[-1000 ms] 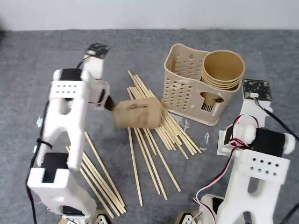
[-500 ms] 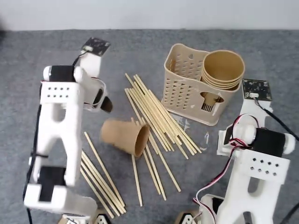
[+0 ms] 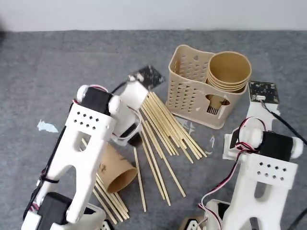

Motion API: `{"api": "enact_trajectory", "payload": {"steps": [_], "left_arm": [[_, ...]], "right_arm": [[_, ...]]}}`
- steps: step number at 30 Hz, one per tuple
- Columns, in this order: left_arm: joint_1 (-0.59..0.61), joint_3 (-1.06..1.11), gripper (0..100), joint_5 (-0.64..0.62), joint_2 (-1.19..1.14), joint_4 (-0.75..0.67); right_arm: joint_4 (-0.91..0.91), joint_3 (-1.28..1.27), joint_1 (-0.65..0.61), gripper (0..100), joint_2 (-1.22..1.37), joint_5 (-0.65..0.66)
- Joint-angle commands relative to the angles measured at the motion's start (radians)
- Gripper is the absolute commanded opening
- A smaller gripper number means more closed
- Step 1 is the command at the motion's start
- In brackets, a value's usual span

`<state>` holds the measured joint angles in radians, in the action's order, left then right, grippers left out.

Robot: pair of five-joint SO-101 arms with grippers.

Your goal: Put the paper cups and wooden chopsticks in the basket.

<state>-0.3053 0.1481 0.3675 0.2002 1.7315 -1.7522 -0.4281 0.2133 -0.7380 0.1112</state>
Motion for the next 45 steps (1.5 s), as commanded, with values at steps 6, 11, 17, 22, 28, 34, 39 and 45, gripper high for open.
{"api": "enact_trajectory", "payload": {"steps": [6,11,17,22,28,34,39,45], "left_arm": [[0.153,0.056,24,0.327,0.044,0.023],[0.212,0.081,25,0.466,0.044,0.025],[0.167,0.179,25,0.460,0.063,0.025],[0.166,0.266,25,0.442,0.261,0.026],[0.112,0.444,25,0.434,0.493,0.025],[0.031,0.535,25,0.394,0.502,0.021],[-0.057,0.570,25,0.359,0.502,-0.003],[-0.051,0.708,24,0.313,0.502,-0.195]], "right_arm": [[-0.036,0.006,0.007,44.5,-0.024,0.009],[-0.036,0.006,0.007,44.5,-0.019,0.009],[-0.036,0.005,0.007,44.5,-0.018,0.009],[-0.035,-0.025,-0.004,44.5,-0.019,0.009],[-0.035,-0.060,-0.077,44.5,-0.027,0.000],[-0.035,-0.060,-0.096,44.5,-0.027,0.000],[-0.035,-0.060,-0.094,44.5,-0.027,0.000],[-0.035,-0.060,-0.091,44.5,-0.027,0.000]]}}
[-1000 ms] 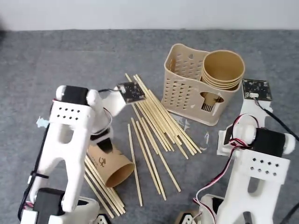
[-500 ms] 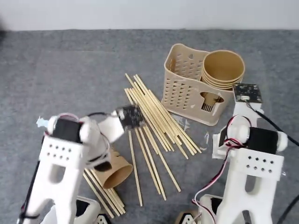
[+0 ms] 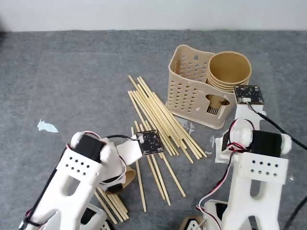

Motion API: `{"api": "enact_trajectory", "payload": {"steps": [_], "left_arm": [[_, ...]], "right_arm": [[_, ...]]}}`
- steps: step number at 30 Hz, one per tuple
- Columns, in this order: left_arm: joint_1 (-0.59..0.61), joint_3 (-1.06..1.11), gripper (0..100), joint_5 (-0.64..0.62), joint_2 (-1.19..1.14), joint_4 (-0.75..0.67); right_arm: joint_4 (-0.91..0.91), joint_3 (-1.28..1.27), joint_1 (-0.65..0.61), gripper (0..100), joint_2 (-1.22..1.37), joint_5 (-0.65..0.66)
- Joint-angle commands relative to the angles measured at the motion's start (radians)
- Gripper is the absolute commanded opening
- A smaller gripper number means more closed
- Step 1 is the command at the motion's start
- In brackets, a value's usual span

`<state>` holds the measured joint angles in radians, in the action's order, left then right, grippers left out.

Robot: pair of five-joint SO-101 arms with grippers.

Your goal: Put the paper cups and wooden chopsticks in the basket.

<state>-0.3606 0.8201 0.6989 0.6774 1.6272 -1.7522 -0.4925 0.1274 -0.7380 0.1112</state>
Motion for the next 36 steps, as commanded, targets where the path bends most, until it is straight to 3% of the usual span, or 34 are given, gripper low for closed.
{"api": "enact_trajectory", "payload": {"steps": [1,10,16,22,29,36], "left_arm": [[0.020,0.054,24,-0.012,0.025,-0.120],[0.204,0.076,21,-0.012,0.032,-0.305],[0.210,0.074,6,-0.012,0.034,-0.334],[0.221,-0.004,1,-0.028,0.034,-0.330],[0.276,-0.213,1,-0.178,0.034,-0.330],[0.281,-0.444,1,-0.370,0.034,-0.336]], "right_arm": [[-0.035,0.005,-0.005,44.5,-0.027,0.000],[-0.035,0.005,-0.005,44.5,-0.027,0.000],[-0.035,0.003,-0.005,44.5,-0.027,0.000],[-0.035,0.003,-0.005,44.5,-0.027,0.000],[-0.035,0.005,0.002,44.5,-0.028,0.000],[-0.035,0.046,0.091,44.5,-0.028,0.009]]}}
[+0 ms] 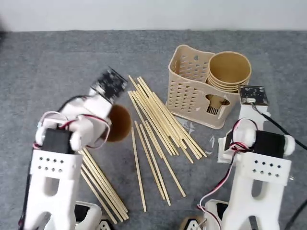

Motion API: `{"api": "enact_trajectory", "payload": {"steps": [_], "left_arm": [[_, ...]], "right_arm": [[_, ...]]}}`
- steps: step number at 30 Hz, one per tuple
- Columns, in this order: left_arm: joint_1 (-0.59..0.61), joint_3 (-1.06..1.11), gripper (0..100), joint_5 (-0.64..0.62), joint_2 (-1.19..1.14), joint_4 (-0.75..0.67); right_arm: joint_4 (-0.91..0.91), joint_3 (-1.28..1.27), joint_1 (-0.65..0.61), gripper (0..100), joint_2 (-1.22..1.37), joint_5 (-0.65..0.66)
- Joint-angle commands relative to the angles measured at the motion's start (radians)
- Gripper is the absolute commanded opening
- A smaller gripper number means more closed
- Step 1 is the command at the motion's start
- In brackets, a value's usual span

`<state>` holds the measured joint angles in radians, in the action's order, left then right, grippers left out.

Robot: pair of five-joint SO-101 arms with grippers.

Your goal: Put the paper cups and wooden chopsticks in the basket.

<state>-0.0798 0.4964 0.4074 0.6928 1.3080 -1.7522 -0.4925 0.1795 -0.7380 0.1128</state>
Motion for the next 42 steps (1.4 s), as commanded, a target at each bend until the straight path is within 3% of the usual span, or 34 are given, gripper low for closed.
{"api": "enact_trajectory", "payload": {"steps": [1,6,13,23,28,42], "left_arm": [[-0.006,-0.154,1,-0.107,0.018,-0.018],[-0.063,-0.298,1,-0.262,0.017,-0.071],[-0.187,-0.338,1,-0.474,0.009,-0.347],[-0.394,-0.292,1,-0.623,0.008,-0.683],[-0.485,-0.183,1,-0.661,-0.015,-0.922],[-0.529,-0.380,1,-0.667,-0.457,-0.944]], "right_arm": [[-0.035,0.055,0.047,44.5,-0.028,0.008],[-0.035,0.086,0.087,44.5,-0.028,0.008],[-0.035,0.087,0.148,42.9,-0.028,0.008],[0.079,0.081,0.213,4.2,-0.028,0.008],[0.088,0.034,0.206,1.6,-0.028,0.003],[0.130,-0.072,0.208,1.5,-0.028,0.006]]}}
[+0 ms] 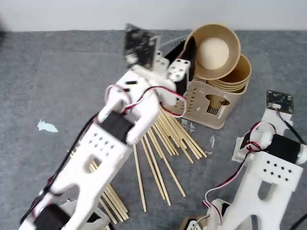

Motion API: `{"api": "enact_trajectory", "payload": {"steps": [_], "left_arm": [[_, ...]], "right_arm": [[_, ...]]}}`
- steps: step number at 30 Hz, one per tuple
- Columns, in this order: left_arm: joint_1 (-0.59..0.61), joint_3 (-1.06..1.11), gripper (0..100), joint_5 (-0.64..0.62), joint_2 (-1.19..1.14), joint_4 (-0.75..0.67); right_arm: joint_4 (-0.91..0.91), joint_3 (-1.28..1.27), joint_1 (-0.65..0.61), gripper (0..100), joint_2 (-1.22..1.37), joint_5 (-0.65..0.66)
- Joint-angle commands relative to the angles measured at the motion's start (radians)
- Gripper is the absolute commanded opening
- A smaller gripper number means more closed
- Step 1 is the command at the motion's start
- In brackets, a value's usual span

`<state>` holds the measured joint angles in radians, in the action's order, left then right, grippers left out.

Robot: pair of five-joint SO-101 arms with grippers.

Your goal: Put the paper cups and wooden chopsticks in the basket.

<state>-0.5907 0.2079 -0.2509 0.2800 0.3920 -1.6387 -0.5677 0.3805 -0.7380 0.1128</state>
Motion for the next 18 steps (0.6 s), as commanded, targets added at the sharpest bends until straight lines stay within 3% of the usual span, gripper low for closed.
{"api": "enact_trajectory", "payload": {"steps": [1,14,18], "left_arm": [[-0.020,-0.108,1,-0.009,-0.069,-0.028],[-0.046,-0.183,2,-0.009,-0.226,-0.032],[-0.041,-0.189,10,-0.009,-0.242,-0.078]], "right_arm": [[0.016,0.003,0.007,1.5,-0.028,0.006],[0.005,0.002,0.008,1.3,-0.028,0.008],[0.016,-0.025,0.004,1.3,-0.028,0.008]]}}
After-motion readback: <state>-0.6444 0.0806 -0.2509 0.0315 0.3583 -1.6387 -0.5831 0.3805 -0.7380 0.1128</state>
